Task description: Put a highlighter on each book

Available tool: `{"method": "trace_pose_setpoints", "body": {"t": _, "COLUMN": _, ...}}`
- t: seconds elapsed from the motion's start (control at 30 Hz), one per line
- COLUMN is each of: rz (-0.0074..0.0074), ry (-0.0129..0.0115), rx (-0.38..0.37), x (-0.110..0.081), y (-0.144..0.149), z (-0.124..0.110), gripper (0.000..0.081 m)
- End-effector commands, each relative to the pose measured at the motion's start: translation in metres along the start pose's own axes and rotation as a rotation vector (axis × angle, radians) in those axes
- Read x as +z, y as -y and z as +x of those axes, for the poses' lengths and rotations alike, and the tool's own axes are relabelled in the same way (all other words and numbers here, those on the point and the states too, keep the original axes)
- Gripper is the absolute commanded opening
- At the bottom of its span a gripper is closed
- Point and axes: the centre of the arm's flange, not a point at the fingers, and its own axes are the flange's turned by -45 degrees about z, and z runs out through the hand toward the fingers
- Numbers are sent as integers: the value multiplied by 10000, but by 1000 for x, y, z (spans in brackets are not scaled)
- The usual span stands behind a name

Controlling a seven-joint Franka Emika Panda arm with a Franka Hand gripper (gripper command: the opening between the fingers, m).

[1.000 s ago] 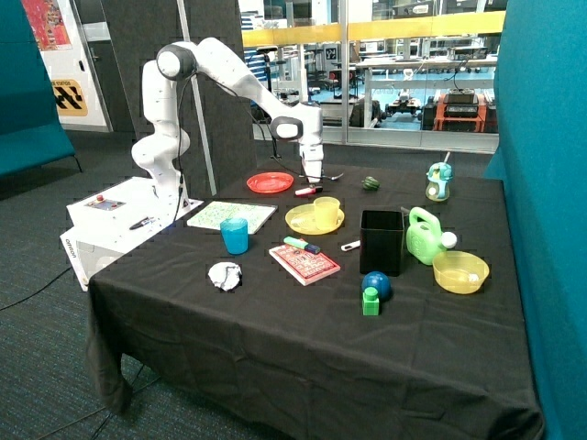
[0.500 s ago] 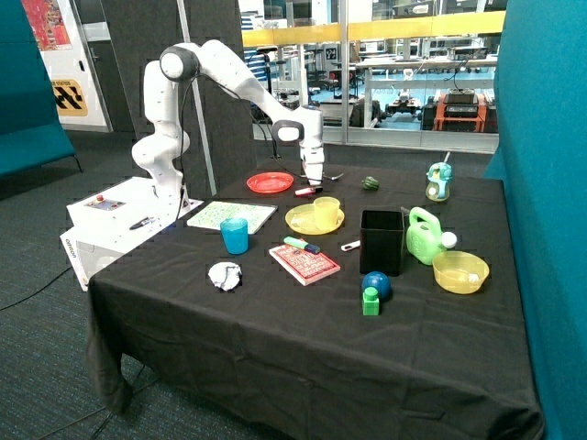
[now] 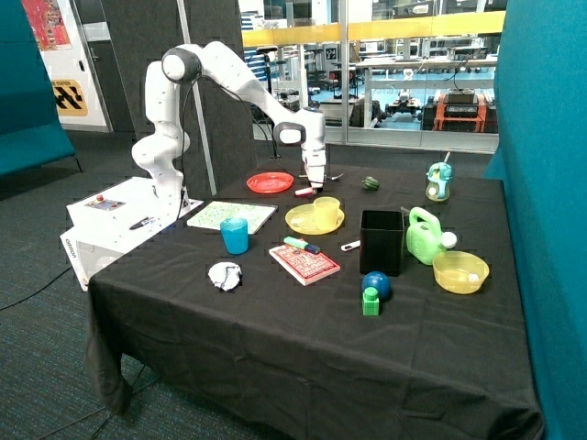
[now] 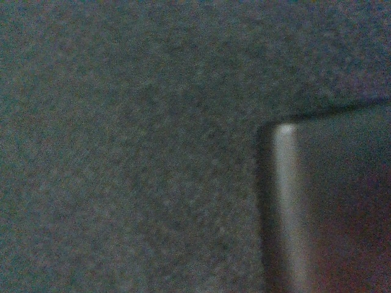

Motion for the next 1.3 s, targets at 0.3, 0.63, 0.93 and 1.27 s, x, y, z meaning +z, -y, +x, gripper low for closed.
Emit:
{"method": "trace_pose_setpoints", "body": {"t": 0.3, "rz": 23, "ry": 26, "rx": -63, "x": 6, "y": 6, "z": 6, "gripper": 497}}
{"method": "trace_pose_setpoints", "body": {"t": 0.63, "rz": 23, "ry": 27, "rx": 141, "x": 9, "y": 0, "z": 4, "gripper": 486}}
{"method": "trace_pose_setpoints", "body": {"t": 0.93, "rz": 23, "ry": 27, "rx": 245, "x": 13, "y": -3, "z": -3, "gripper": 436}}
{"method": "trace_pose_setpoints", "body": {"t": 1.27, "rz": 23, "ry": 27, "rx": 203, "x": 13, "y": 1, "z": -7, "gripper": 404}}
